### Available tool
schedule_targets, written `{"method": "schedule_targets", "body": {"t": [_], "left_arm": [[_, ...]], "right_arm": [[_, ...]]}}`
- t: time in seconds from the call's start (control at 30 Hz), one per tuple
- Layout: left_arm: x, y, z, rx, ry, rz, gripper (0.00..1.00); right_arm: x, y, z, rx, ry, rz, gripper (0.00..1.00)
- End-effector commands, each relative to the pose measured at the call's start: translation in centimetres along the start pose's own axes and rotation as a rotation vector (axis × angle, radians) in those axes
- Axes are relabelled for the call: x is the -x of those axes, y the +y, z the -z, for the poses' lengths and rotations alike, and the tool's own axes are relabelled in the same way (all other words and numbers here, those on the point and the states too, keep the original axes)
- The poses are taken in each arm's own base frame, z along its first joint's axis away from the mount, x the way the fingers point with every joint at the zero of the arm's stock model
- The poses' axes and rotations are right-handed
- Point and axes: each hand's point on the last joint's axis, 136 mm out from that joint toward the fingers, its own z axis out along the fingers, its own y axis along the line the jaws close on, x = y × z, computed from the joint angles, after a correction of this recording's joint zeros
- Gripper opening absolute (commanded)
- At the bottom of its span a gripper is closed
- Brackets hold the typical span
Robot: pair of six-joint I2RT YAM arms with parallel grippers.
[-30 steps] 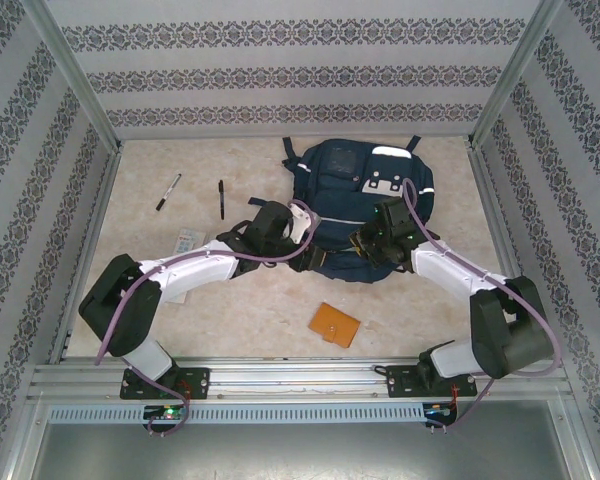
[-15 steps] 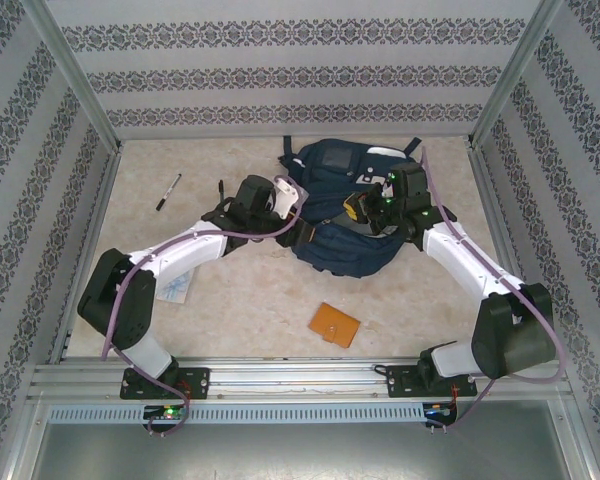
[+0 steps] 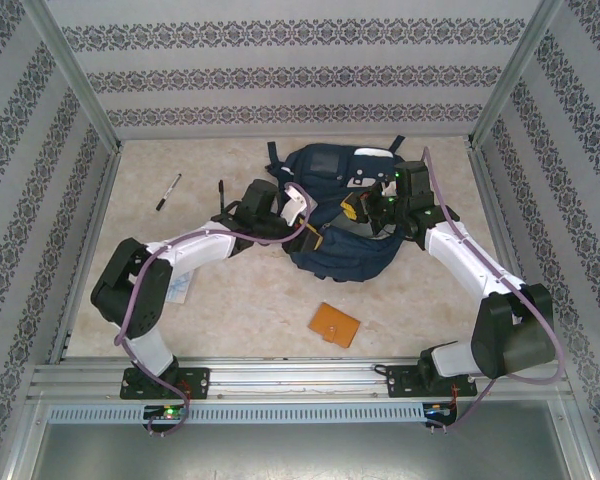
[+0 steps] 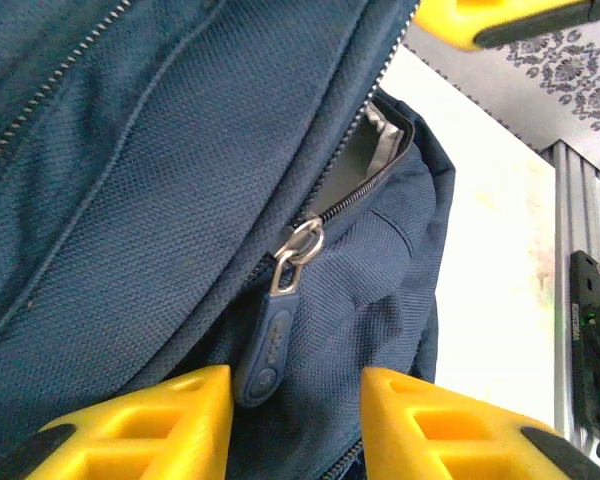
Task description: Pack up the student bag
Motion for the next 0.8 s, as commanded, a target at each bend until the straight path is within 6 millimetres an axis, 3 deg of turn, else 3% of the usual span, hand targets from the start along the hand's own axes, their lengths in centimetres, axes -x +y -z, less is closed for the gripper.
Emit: {"method": "schedule_targets", "body": {"t": [0.0,0.13,0.2,0.3,0.4,0.6,0.77], "left_arm": [[1.1,-0.3,-0.4,-0.049,-0.068,-0.051,0.39],[1.0,0.6,-0.8,-0.013,-0.073,-0.058,0.37],[1.0,0.8,-1.1,-0.01,-0.071,-0.066,0.23],[1.3,1.1,-1.2,0.002,-0.068,-0.074,0.16],[1.7,0.9,-1.2,-0.006,-0.077,-0.099,0.0],[1.4,0.2,-0.4,-0.023,-0.117,-0.144,0.0],[1.0,4.8,3.2,0.076,-0.3,0.066,0.0]], "right_arm": [[-2.6,4.4,1.6,0.137,0.1,0.071,0.0],[-3.3,4.9,1.5,0.143,0.116,0.082,0.0],[-3.8,5.1,1.4,0.142,0.127,0.091,0.0],[-4.3,4.9,1.2,0.135,0.14,0.094,0.0],[-4.5,4.6,1.1,0.128,0.148,0.092,0.0],[-3.0,3.0,1.4,0.106,0.121,0.062,0.0],[-1.6,2.5,2.2,0.112,0.107,0.047,0.0]]}}
